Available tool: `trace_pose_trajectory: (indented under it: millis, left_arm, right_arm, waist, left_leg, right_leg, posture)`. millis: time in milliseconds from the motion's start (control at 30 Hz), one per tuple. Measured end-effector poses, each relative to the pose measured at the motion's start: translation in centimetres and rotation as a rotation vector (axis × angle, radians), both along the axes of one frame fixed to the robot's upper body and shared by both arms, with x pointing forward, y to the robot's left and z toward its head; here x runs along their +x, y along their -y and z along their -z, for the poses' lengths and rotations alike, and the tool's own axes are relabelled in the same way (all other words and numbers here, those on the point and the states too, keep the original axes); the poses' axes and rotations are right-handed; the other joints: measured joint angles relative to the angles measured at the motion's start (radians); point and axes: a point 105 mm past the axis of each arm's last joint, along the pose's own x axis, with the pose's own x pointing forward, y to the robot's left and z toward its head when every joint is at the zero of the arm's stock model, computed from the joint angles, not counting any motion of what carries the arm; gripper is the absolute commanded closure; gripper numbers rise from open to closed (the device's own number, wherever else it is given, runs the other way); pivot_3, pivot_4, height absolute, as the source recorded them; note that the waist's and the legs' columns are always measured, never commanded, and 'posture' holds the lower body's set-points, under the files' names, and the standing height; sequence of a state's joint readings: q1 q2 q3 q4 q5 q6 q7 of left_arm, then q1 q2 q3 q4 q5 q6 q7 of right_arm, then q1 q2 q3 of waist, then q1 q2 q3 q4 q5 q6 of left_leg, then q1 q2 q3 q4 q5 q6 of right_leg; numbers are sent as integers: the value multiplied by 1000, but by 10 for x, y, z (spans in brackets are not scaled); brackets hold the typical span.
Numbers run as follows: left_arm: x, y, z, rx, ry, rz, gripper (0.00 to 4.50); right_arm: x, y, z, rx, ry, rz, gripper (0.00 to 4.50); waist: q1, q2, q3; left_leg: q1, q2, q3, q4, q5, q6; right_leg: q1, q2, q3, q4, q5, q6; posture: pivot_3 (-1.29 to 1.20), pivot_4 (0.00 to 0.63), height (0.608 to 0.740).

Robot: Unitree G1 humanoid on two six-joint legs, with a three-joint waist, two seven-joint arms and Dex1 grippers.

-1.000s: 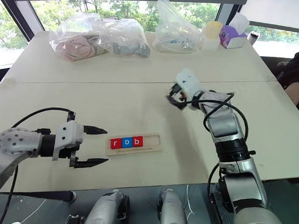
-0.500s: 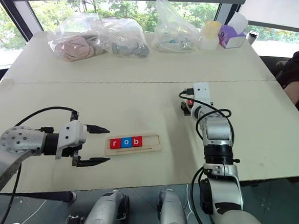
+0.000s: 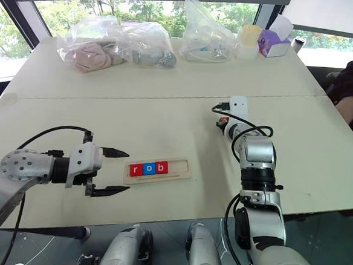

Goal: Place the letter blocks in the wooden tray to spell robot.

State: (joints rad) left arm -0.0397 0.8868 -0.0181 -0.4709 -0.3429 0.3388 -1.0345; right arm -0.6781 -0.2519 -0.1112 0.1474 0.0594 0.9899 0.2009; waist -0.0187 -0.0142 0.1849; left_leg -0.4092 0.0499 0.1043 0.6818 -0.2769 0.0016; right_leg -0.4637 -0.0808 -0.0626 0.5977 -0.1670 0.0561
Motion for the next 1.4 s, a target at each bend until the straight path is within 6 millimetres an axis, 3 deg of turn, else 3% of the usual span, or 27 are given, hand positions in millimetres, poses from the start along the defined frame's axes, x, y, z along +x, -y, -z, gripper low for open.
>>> trace_pose_trajectory:
  millis: [133,300,467,767,1033,1233,1267,1400]
  left_arm:
    - [-1,1,1,-4,-4,10,0]
    - [1,0,2,-2,-11,12,0]
    - [-1,0,3,1,-19,45,0]
    - [3,0,3,5,-23,66,0]
    - [3,1,4,5,-25,67,0]
    - [3,1,4,5,-23,65,0]
    - [3,1,4,5,-23,65,0]
    - [4,1,4,5,-23,65,0]
  right_arm:
    - [-38,-1,-9,-39,27,-107,3330]
    - [-100,-8,11,-43,-75,-184,3330]
    - [-130,-20,8,-32,-82,-217,3330]
    - [-143,-27,16,-15,-111,-177,3330]
    - [-143,-14,22,-46,-131,-124,3330]
    - [-147,-19,23,-39,-144,-196,246]
    - [-149,-19,21,-58,-154,-250,64]
    - [-151,-12,2,-196,-127,-496,64]
  waist:
    - [6,0,0]
    - [6,0,0]
    - [2,0,0]
    - [4,0,0]
    - [4,0,0]
    - [4,0,0]
    - [4,0,0]
    - [5,1,1]
  left_leg:
    - [-1,0,-1,-1,0,0]
    - [-1,1,-3,-1,0,0]
    - [0,2,-2,0,-1,-1]
    - [-2,1,-2,-1,-1,-1]
    - [-2,1,-2,-1,-1,-1]
    - [-2,2,-2,-1,-1,-1]
    - [-2,2,-2,-1,-1,-1]
    - [-2,0,-2,-1,-1,-1]
  right_leg:
    - [-1,-1,0,-1,-1,1]
    - [-1,-1,0,-1,-3,4]
    - [-2,0,0,-1,-3,4]
    - [-3,-1,0,-3,-2,3]
    - [-3,-1,0,-3,-3,3]
    - [-3,-1,0,-3,-3,4]
    - [-3,-2,0,-3,-3,4]
    - [-2,-3,0,-4,-3,4]
  posture:
    - [0,150,740]
    - [0,150,740]
    - [0,150,740]
    - [0,150,740]
    - [0,150,740]
    - [0,150,740]
    - [0,150,740]
    - [0,150,740]
